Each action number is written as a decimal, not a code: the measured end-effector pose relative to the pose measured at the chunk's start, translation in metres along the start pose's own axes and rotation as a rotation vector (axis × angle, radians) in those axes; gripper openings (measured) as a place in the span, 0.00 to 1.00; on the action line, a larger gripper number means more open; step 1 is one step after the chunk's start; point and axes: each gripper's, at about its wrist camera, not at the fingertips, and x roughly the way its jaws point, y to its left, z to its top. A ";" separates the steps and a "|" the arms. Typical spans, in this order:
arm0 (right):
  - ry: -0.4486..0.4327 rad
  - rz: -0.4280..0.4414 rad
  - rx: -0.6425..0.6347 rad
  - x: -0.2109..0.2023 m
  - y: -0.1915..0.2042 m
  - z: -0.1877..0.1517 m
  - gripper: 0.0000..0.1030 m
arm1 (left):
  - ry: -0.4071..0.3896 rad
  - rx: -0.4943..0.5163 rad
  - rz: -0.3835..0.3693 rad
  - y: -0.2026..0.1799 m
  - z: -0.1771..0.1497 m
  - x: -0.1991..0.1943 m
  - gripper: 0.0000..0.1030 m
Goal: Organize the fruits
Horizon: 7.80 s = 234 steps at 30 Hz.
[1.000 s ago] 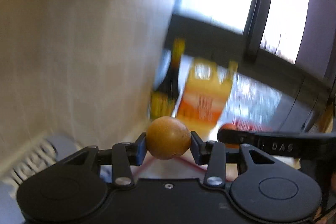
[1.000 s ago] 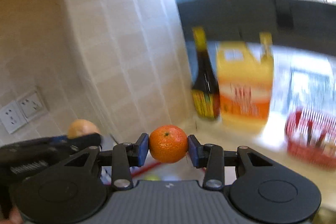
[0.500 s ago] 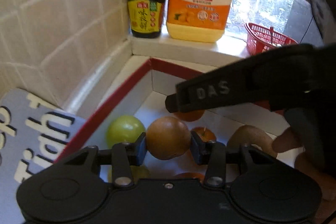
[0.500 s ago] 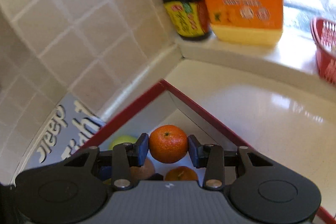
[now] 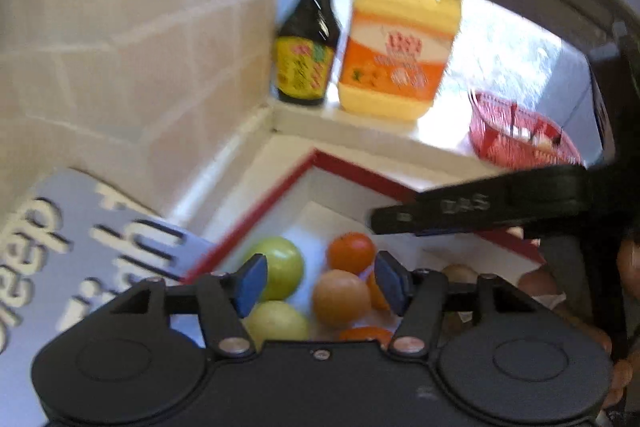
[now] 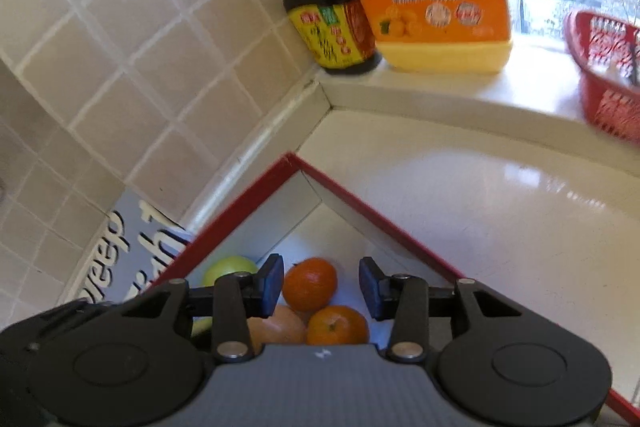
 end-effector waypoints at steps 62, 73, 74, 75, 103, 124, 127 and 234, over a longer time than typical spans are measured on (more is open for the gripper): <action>0.115 -0.022 -0.416 -0.021 0.143 -0.192 0.40 | 0.043 -0.370 0.216 0.105 -0.192 -0.135 0.78; 0.100 -0.038 -0.434 -0.019 0.146 -0.195 0.35 | 0.072 -0.368 0.261 0.103 -0.186 -0.103 0.72; 0.095 -0.042 -0.439 -0.020 0.146 -0.196 0.34 | 0.073 -0.352 0.267 0.101 -0.185 -0.102 0.72; 0.097 -0.040 -0.440 -0.019 0.145 -0.196 0.34 | 0.075 -0.343 0.265 0.101 -0.185 -0.101 0.72; -0.340 -0.013 -0.337 -0.163 0.102 -0.097 0.23 | -0.285 -0.073 0.112 0.012 -0.060 -0.159 0.43; -0.040 -0.301 -0.062 -0.104 -0.034 -0.086 0.23 | 0.144 -0.007 -0.086 -0.063 -0.024 0.047 0.44; -0.009 -0.344 -0.079 -0.093 -0.032 -0.089 0.23 | 0.144 0.030 -0.061 -0.071 -0.025 0.049 0.46; -0.029 -0.247 -0.294 -0.154 0.096 -0.174 0.69 | 0.123 -0.179 0.399 -0.059 -0.125 -0.136 0.78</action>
